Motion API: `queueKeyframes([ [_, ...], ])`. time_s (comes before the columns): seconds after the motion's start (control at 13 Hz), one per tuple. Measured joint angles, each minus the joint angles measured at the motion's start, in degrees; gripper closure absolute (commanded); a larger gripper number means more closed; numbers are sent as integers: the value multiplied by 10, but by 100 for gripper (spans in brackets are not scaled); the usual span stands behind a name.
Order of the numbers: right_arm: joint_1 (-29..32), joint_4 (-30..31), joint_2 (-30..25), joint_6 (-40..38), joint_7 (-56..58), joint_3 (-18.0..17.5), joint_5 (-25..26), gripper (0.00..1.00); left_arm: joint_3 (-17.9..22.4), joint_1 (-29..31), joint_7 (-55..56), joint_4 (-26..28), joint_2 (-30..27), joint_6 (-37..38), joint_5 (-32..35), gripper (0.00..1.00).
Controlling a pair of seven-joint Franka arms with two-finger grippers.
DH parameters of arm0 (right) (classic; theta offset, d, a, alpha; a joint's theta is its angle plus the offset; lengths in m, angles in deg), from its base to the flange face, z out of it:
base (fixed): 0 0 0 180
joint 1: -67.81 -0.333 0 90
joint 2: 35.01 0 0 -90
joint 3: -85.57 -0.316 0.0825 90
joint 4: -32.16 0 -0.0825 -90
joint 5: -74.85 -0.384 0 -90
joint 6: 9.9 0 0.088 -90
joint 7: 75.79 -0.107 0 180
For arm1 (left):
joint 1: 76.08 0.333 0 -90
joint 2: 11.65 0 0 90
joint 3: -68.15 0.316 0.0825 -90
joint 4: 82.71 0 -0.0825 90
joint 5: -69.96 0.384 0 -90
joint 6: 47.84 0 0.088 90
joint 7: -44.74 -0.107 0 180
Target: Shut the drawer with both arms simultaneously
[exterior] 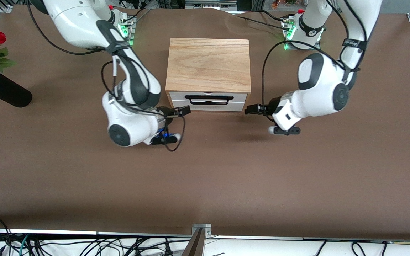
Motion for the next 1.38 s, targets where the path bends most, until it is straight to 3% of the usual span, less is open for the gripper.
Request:
queueKeyframes([
  [0.23, 10, -41, 0, 5, 52, 48, 36, 0, 36, 38, -1, 0, -70, 20, 0, 0],
  [0.38, 11, -57, -2, 4, 94, 88, 68, 0, 68, 41, -1, -1, -119, 88, 9, 0],
  [0.54, 18, -61, -11, 2, 123, 129, 79, 0, 91, 41, -2, -20, -155, 164, 77, 0],
  [0.92, 47, -66, -81, -12, 137, 219, 100, 0, 92, 39, -1, -141, -170, 350, 272, 0],
  [1.15, 48, -64, -144, -20, 138, 228, 204, 0, 103, 37, 16, -154, -169, 361, 328, 0],
  [1.38, 60, -34, -215, -37, 136, 229, 237, 0, 120, 37, 17, -160, -166, 355, 329, 0],
])
